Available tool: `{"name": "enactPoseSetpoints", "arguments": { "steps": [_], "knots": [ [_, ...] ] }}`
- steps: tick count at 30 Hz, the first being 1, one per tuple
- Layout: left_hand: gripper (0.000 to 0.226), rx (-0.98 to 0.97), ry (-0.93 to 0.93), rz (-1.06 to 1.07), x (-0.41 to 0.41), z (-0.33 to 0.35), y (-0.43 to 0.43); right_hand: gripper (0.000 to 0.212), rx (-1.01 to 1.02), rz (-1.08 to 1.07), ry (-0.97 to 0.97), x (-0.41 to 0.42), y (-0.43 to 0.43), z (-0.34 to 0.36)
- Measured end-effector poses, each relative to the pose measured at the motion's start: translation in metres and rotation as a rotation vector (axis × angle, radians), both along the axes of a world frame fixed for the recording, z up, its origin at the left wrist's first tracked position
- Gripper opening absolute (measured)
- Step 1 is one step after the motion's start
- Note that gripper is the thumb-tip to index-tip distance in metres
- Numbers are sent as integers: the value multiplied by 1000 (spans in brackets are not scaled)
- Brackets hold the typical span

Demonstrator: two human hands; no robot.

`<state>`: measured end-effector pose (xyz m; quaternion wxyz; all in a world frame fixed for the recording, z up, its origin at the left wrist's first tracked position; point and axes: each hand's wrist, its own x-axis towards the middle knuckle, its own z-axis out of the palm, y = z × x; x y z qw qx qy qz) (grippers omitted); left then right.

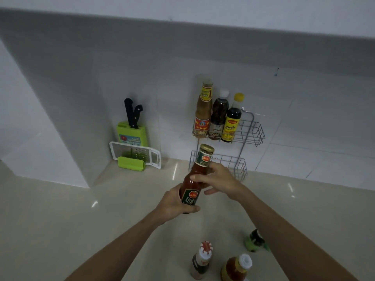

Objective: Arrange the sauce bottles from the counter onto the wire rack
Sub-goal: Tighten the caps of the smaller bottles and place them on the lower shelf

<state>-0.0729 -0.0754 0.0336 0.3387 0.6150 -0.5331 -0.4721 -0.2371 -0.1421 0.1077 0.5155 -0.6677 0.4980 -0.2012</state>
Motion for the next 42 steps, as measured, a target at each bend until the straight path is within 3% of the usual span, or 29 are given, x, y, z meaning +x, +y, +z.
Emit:
{"name": "enactPoseSetpoints", "arguments": {
  "steps": [5,8,16,28,42],
  "knots": [
    [83,82,-70,-145,22,-9,-58,43,-185,-282,-95,1,-36,-17],
    [88,164,-90,-92,37,-17,-90,48,-435,-435,67,4,-58,-31],
    [92,263,-32,-71,25,-32,-143,45,-588,-473,-15,29,-79,-68],
    [88,333,25,-86,22,-45,-172,37,-421,-429,187,43,-133,-92],
    [97,335,56,-153,22,-46,-172,54,-335,-313,306,50,-158,-98]
  ]
}}
